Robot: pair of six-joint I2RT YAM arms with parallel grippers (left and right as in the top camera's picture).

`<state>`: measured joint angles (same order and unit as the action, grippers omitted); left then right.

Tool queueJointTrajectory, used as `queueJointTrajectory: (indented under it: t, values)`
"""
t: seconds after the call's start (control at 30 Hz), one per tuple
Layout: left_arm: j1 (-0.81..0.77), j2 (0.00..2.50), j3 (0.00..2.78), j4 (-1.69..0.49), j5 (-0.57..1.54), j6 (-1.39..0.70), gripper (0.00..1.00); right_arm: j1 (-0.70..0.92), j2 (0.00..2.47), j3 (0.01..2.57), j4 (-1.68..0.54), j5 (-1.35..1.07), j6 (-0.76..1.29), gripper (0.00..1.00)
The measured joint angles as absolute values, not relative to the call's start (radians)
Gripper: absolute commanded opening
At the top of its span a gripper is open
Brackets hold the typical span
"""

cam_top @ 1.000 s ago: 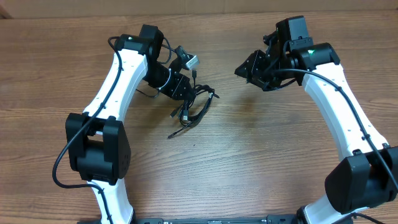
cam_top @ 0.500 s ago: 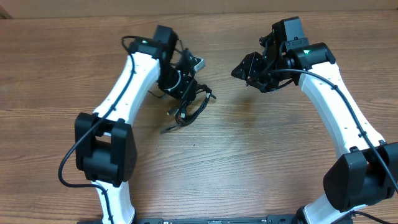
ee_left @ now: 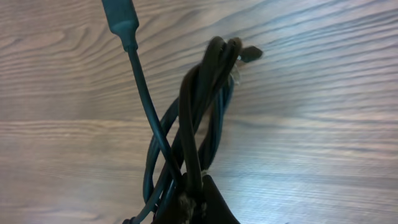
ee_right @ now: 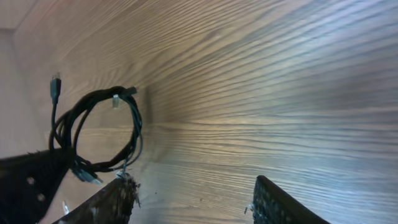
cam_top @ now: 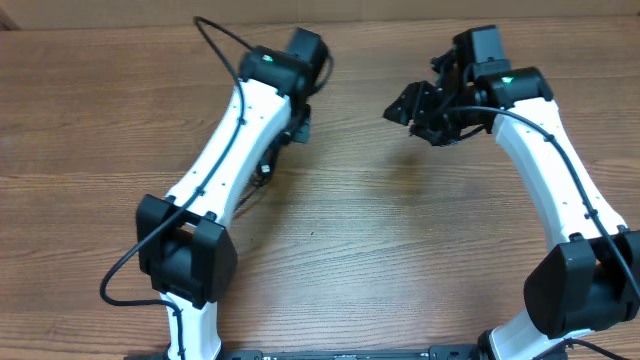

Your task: Untangle cables

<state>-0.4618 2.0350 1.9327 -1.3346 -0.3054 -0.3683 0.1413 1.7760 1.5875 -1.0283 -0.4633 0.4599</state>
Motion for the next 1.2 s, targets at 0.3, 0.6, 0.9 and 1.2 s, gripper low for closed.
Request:
queueJointTrajectory:
  t: [0.3,0.6,0.9,1.2]
  values:
    - [-0.561,2.040,1.826,-1.158,-0.101,-0.333,0.38,0.005,1.776,1.588,-1.097,-0.459,0.408,0.70]
    - [-0.583,2.040,1.826,-1.079,0.039,-0.287,0.37,-0.020,1.776,1.588,-1.108,-0.456,0.392,0.71]
    - [-0.534,2.040,1.837,-1.077,0.140,-0.294,0.40,-0.020,1.776,1.588,-1.121,-0.455,0.360,0.73]
    - [-0.410,2.094,1.773,-0.973,0.063,-0.281,0.41,-0.020,1.776,1.588,-1.122,-0.453,0.350,0.73]
